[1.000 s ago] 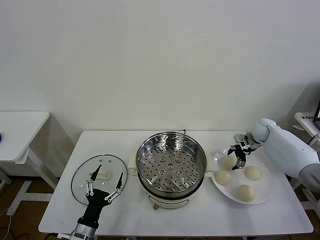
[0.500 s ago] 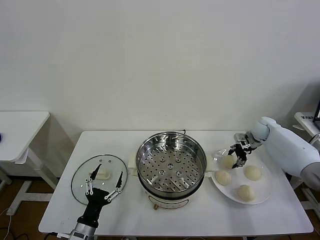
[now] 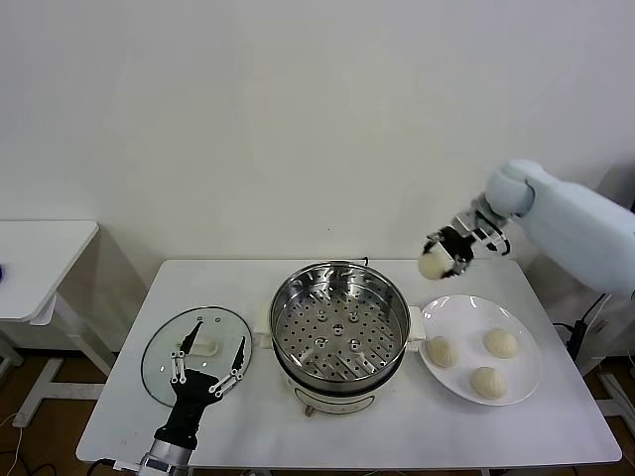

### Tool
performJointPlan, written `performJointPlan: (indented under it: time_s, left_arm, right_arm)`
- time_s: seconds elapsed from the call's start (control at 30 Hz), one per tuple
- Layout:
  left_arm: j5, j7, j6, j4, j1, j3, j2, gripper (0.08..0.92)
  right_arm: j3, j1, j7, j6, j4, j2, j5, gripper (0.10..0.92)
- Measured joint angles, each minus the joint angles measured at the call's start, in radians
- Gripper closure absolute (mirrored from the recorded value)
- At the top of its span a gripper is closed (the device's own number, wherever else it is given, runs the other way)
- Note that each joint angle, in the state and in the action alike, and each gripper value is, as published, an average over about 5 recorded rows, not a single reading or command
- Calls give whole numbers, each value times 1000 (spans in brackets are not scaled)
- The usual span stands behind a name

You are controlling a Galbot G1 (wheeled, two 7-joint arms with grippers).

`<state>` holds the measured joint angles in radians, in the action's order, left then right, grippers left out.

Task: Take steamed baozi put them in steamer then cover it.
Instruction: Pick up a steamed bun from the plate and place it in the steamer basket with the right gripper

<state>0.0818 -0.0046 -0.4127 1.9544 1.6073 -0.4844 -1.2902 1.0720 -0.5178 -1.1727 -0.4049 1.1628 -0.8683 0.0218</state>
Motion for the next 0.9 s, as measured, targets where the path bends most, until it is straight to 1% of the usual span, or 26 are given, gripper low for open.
performJointPlan:
  time_s: [0.2,0.37,0.6,0.9]
  left_arm:
    - [0,-1,0,2,1,1,0,177]
    - [-1,-1,-2,2,2,0,0,177]
    - [-3,-3,-2,7,3,-5,-1,177]
    - [-4,-5,-3,7,2,-9,-2,177]
  right_arm:
    - [61,-68,-2,-71,95,-70,7,335]
    - [83,-73,-7,-106,128,-134,40,338]
    - [101,-24,-6,-128,125,-214,105,338]
    - [103,47,1,-135,83,-276,177,338]
